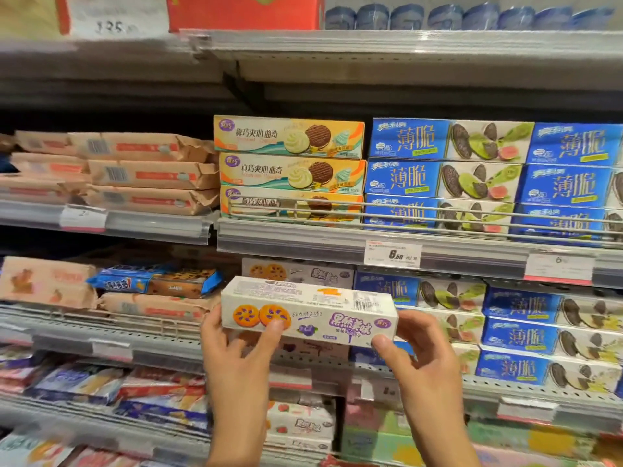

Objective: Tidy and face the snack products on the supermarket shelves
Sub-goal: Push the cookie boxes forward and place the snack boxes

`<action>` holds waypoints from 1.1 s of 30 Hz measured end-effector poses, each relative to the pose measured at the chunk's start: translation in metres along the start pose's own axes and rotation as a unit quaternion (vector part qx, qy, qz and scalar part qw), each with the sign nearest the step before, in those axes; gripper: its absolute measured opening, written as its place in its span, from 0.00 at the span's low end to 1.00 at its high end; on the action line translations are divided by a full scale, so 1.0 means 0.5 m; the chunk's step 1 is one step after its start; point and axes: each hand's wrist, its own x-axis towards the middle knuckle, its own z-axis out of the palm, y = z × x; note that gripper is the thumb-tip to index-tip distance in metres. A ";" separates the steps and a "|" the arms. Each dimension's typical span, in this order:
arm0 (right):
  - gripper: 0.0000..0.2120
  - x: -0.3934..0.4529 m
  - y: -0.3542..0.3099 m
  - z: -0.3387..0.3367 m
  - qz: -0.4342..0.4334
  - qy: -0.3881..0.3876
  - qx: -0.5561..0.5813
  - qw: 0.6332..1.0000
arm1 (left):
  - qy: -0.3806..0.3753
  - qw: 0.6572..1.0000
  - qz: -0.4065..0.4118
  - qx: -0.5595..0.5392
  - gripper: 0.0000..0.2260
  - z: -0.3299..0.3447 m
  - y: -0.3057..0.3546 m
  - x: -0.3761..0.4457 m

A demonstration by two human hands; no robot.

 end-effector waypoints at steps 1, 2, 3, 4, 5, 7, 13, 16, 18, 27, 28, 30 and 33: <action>0.15 0.000 0.008 0.013 0.002 0.012 -0.009 1.000 | 0.012 0.999 0.003 0.037 0.25 -0.017 -0.003 0.017; 0.14 -0.001 0.015 0.027 0.006 0.024 -0.019 1.000 | 0.023 0.997 0.007 0.077 0.20 -0.034 -0.006 0.033; 0.12 -0.002 0.021 0.041 0.010 0.032 -0.036 0.999 | 0.031 0.992 0.017 0.118 0.16 -0.047 -0.008 0.048; 0.11 -0.004 0.025 0.056 0.009 0.038 -0.063 0.997 | 0.036 0.987 0.029 0.154 0.14 -0.059 -0.011 0.062; 0.11 -0.004 0.028 0.070 0.005 0.043 -0.097 0.994 | 0.039 0.982 0.042 0.179 0.13 -0.068 -0.015 0.076; 0.13 0.000 0.031 0.093 -0.004 0.039 -0.137 0.990 | 0.027 0.979 0.052 0.197 0.13 -0.080 -0.019 0.101; 0.15 0.024 0.034 0.128 0.045 0.013 -0.161 0.986 | -0.029 0.980 0.058 0.190 0.24 -0.086 -0.037 0.157; 0.16 0.031 0.035 0.133 0.046 0.028 -0.199 0.978 | -0.060 0.981 0.041 0.182 0.26 -0.075 -0.050 0.162; 0.16 0.035 0.031 0.136 0.035 0.024 -0.219 0.975 | -0.073 0.979 0.031 0.186 0.25 -0.070 -0.060 0.162; 0.21 0.054 0.040 0.143 -0.034 0.031 -0.387 0.921 | -0.095 0.948 0.056 0.299 0.25 -0.063 -0.046 0.173; 0.21 0.061 0.041 0.143 -0.041 0.041 -0.406 0.912 | -0.093 0.941 0.069 0.317 0.24 -0.062 -0.042 0.174; 0.17 0.075 0.040 0.142 -0.049 0.066 -0.429 0.899 | -0.081 0.931 0.098 0.341 0.23 -0.057 -0.034 0.174; 0.12 0.091 0.043 0.141 -0.050 0.095 -0.438 0.892 | -0.074 0.922 0.105 0.366 0.21 -0.050 -0.027 0.174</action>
